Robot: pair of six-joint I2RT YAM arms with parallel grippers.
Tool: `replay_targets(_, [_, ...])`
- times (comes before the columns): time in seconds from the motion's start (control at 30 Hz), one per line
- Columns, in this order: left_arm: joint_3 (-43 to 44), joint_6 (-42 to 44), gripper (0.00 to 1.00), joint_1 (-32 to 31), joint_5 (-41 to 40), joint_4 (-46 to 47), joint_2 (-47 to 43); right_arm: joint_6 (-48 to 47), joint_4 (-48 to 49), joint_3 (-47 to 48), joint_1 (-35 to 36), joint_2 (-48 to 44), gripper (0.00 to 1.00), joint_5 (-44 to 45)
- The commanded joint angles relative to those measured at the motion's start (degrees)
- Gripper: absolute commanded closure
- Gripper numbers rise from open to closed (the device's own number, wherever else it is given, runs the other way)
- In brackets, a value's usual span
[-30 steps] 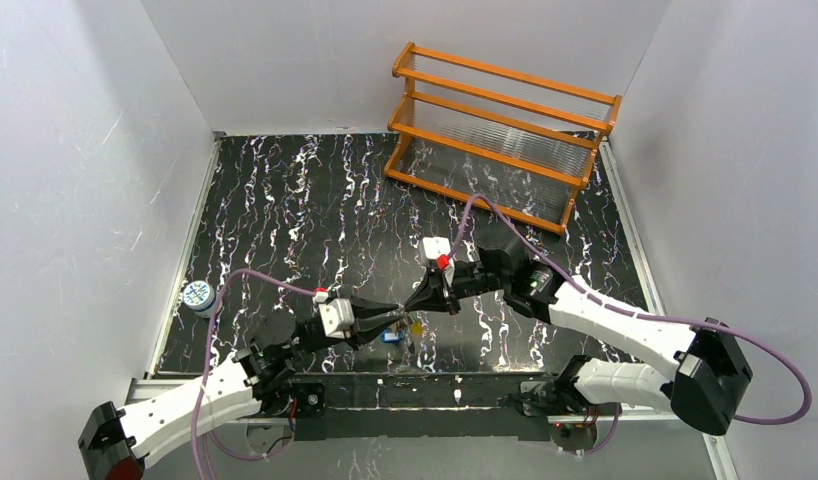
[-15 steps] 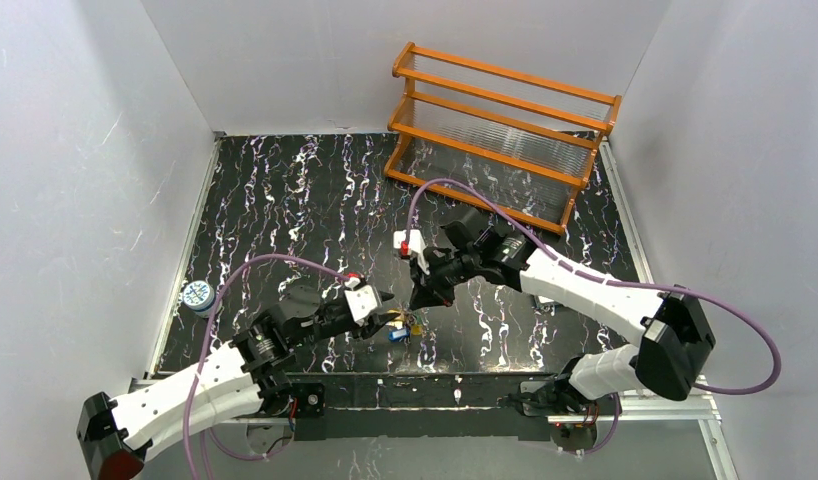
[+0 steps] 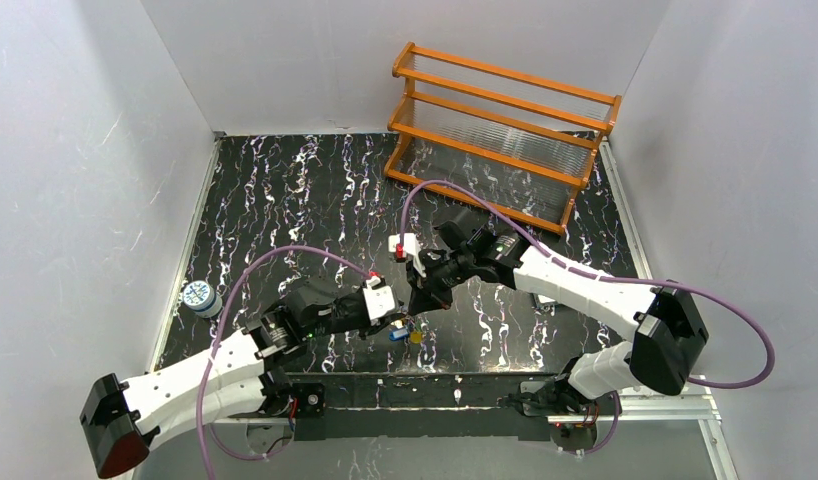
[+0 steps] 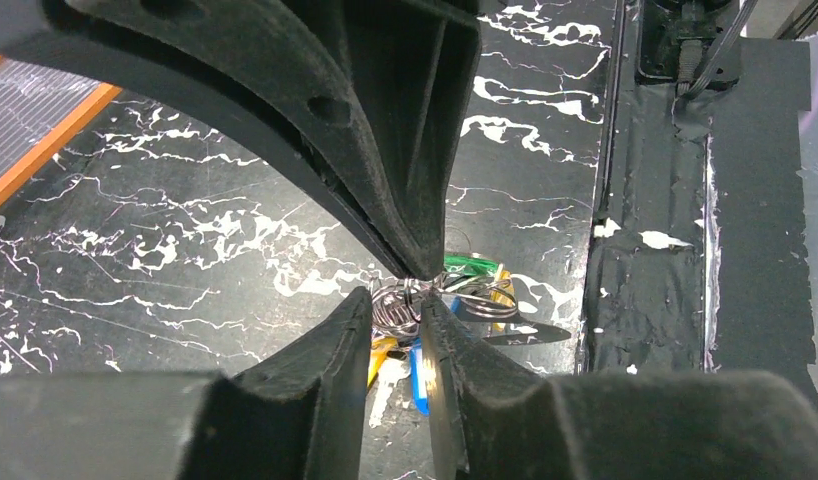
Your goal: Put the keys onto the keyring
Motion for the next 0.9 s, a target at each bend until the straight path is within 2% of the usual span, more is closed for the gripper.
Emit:
replay_targets(0.0, [1.84,0.95,0.78,-0.26,2.09,1.25,0.55,-0.40,0.26,2.25,0.23,0.19,0.99,-1.17])
replay_targets(0.27, [2.48,1.34,0.89,-0.27,3.50,1.21,3.14,-0.32,0.26,2.46,0.31,0.04,0.99,-0.76])
replay_targets(0.37, [2.88,1.37,0.99,-0.26,3.58,1.30,3.93,-0.30,0.26,2.43,0.44,0.04,0.99,-0.66])
replay_targets(0.53, [2.71,0.60,1.00,-0.26,2.77,1.88,3.58,0.55,1.21,2.02,0.42,-0.32,0.97,1.35])
replay_targets(0.6, [1.68,-0.47,1.00,-0.26,2.16,3.13,2.40,1.59,2.59,1.27,0.41,-1.09,0.79,2.63])
replay_targets(0.73, [-2.79,-4.89,1.00,-0.26,0.30,9.30,-2.07,4.46,9.46,-3.09,0.31,-5.54,0.57,6.09])
replay_targets(0.77, [-4.27,-5.90,1.00,-0.26,-0.23,11.36,-3.29,5.27,12.05,-4.57,0.34,-7.67,0.49,6.87])
replay_targets(0.83, [-7.31,-7.65,1.00,-0.26,-0.11,16.18,-6.11,6.72,15.81,-7.01,0.21,-10.80,0.40,8.35])
replay_targets(0.87, [-8.75,-8.48,1.00,-0.26,0.07,18.61,-7.43,7.11,17.08,-7.79,0.18,-12.03,0.39,8.74])
